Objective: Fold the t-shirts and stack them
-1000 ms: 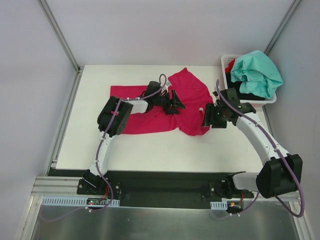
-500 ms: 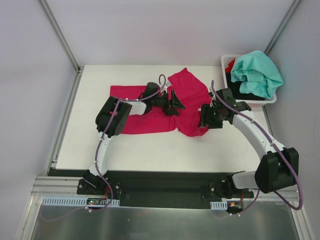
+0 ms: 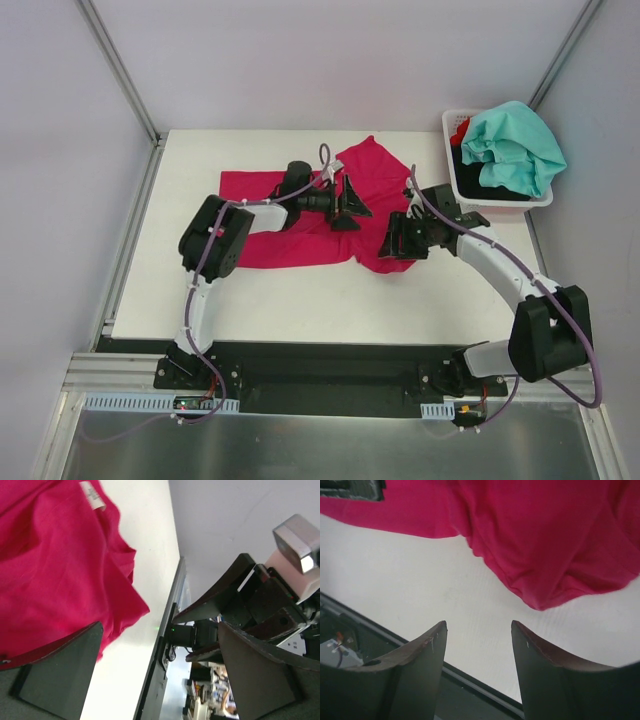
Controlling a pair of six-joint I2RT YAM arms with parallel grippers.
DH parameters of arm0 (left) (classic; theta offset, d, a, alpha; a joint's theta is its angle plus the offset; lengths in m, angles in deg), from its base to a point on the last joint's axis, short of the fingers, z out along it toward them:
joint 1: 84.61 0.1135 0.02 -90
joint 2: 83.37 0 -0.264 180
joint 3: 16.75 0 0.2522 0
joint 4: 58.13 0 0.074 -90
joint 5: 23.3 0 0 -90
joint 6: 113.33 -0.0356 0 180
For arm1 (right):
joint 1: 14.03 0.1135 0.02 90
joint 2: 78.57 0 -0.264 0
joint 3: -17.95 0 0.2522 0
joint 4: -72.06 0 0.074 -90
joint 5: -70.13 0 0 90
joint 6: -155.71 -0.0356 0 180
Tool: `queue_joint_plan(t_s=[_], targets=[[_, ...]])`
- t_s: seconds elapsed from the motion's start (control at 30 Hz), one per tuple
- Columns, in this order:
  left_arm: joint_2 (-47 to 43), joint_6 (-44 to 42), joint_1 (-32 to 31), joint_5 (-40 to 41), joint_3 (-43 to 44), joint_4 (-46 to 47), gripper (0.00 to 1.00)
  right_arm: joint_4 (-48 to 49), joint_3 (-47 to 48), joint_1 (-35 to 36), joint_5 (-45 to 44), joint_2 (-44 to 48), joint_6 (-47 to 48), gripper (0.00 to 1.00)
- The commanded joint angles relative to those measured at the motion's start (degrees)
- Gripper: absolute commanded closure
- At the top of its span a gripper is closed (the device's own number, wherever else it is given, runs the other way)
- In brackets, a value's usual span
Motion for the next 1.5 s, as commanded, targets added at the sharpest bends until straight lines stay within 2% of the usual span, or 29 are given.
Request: queue_joint_plan(t_s=[0.0, 0.03, 0.1, 0.23, 0.43, 0.6, 0.73, 1.07, 1.27, 1.47], targets=[[-14.3, -17.0, 4.5, 4.8, -3.0, -22.0, 0.01, 18.2, -5.2, 0.5, 14.3, -0.2, -2.9, 0.43], [-15.6, -22.5, 5.0, 7.5, -2.8, -26.6, 0.01, 19.4, -5.6, 0.6, 14.4, -0.5, -3.6, 0.42], [-19.2, -26.9, 6.2, 12.3, -2.0, -37.8, 0.01, 20.5, -4.7, 1.1, 15.5, -1.7, -2.7, 0.42], [-24.9, -31.9, 8.2, 20.0, -3.7, -44.8, 0.01, 23.8, -4.6, 1.6, 15.9, -4.0, -1.5, 0.42], [-31.7, -33.5, 8.8, 29.2, -9.0, -50.3, 0.01, 23.6, -3.6, 1.8, 14.5, -9.9, -0.9, 0.41], [-35.3, -34.5, 9.0, 36.6, -12.8, -52.3, 0.01, 21.6, -2.6, 1.8, 10.9, -13.2, 0.8, 0.41], [-35.4, -34.3, 9.9, 36.8, -13.7, -52.8, 0.01, 20.4, -1.1, 1.8, 7.6, -14.8, 2.0, 0.41], [-37.1, -34.4, 11.6, 38.1, -16.0, -53.8, 0.01, 8.9, 3.2, 1.7, -10.3, -18.6, 5.2, 0.41], [-37.3, -34.2, 12.1, 38.5, -16.4, -54.7, 0.01, 7.5, 3.0, 1.8, -11.3, -20.6, 3.8, 0.41], [-39.4, -34.2, 12.2, 45.4, -19.3, -56.0, 0.01, 7.2, 2.9, 1.8, -11.6, -21.3, 3.7, 0.41]])
